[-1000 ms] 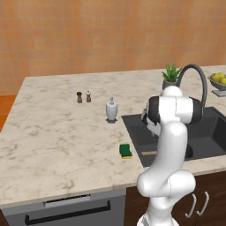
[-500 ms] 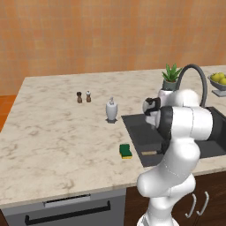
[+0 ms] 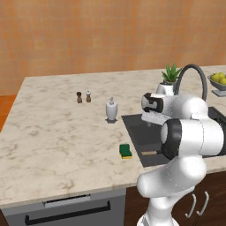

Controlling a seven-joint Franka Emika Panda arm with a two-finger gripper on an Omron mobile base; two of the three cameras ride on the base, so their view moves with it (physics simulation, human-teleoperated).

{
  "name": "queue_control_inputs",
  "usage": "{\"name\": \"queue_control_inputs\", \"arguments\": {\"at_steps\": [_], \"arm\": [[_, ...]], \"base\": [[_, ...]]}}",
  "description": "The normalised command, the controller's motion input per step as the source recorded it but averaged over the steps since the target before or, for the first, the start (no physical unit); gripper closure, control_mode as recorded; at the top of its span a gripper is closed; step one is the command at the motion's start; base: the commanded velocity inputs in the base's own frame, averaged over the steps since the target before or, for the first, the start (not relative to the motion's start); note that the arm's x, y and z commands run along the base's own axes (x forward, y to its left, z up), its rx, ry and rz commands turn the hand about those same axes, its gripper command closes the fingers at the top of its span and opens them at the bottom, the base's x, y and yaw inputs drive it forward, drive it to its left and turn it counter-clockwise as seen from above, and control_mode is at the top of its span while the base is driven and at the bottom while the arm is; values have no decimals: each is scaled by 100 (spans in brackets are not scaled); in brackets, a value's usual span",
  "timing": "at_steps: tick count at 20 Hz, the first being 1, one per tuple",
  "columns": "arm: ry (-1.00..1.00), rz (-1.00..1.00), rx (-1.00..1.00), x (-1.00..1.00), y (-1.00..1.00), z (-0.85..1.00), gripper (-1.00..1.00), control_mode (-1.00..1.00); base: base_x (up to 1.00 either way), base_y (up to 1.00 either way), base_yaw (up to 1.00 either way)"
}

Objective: Pick the pan and sponge and place them into the sink. Then turn on the water.

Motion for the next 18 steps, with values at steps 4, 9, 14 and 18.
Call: {"name": "queue_control_inputs", "arguments": {"at_steps": [4,9,14,18], "arm": [[0,31,4,-1,62,24,-100,-100],[0,31,1,-6,66,13,-100,-100],[0,36,0,-18,47,-3,-100,-100],[-1,30,0,6,48,-31,-100,-100]], "base": [[0,0,0],[0,0,0],[0,0,0],[0,0,0]]}}
